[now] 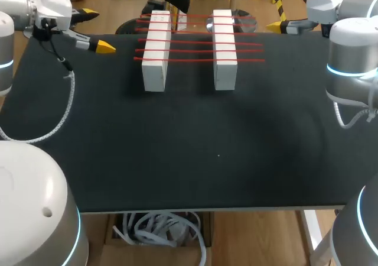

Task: Grab the tape and strap the tape.

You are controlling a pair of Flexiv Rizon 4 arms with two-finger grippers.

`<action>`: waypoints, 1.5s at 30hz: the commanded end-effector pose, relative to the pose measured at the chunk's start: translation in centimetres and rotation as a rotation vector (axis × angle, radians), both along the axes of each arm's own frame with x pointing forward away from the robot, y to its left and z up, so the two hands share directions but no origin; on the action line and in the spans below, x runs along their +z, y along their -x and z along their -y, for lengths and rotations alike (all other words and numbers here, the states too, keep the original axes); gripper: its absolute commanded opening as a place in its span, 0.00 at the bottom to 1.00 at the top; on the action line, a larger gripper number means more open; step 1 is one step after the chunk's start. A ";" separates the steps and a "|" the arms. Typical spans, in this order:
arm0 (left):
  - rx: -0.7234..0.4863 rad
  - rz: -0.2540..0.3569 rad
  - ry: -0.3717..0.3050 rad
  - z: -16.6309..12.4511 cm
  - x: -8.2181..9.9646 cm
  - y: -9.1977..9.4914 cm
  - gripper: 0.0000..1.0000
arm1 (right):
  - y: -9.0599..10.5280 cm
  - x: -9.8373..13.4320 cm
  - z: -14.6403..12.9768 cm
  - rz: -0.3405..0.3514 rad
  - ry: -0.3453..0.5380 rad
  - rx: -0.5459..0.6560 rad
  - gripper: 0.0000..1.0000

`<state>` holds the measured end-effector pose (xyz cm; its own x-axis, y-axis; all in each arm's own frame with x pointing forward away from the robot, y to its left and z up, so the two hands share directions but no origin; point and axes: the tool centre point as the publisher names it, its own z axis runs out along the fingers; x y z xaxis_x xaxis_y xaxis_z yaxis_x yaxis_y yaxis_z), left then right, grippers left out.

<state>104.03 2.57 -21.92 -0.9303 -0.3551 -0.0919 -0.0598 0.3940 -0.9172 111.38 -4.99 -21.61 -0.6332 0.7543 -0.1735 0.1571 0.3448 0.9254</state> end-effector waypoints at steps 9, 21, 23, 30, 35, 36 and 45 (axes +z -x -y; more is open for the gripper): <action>-0.191 0.058 0.049 1.3 -1.6 -0.3 1.00 | 0.0 0.0 0.0 0.000 0.000 0.000 1.00; -0.266 0.041 0.070 2.5 -4.5 0.3 1.00 | 0.0 0.0 0.0 0.000 0.000 0.000 1.00; -0.282 0.039 0.062 2.8 -4.8 0.4 1.00 | 0.0 0.0 0.0 0.000 0.000 0.000 1.00; -0.324 0.019 0.044 3.8 -5.9 0.6 0.81 | 0.0 0.0 0.0 0.000 0.000 0.000 1.00; -0.334 0.013 0.053 4.2 -6.7 0.6 0.55 | 0.0 0.0 0.0 0.000 0.000 0.000 1.00; -0.334 0.013 0.054 4.3 -6.8 0.6 0.58 | 0.0 0.0 0.0 0.000 0.000 0.000 1.00; -0.344 0.019 0.078 4.9 -8.1 0.4 0.48 | 0.0 0.0 0.0 0.000 0.000 0.000 1.00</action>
<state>103.23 -2.20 -29.41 -0.9947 -0.0354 -0.0966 0.0799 0.3256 -0.9421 111.38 -5.00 -21.61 -0.6331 0.7544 -0.1736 0.1571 0.3447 0.9255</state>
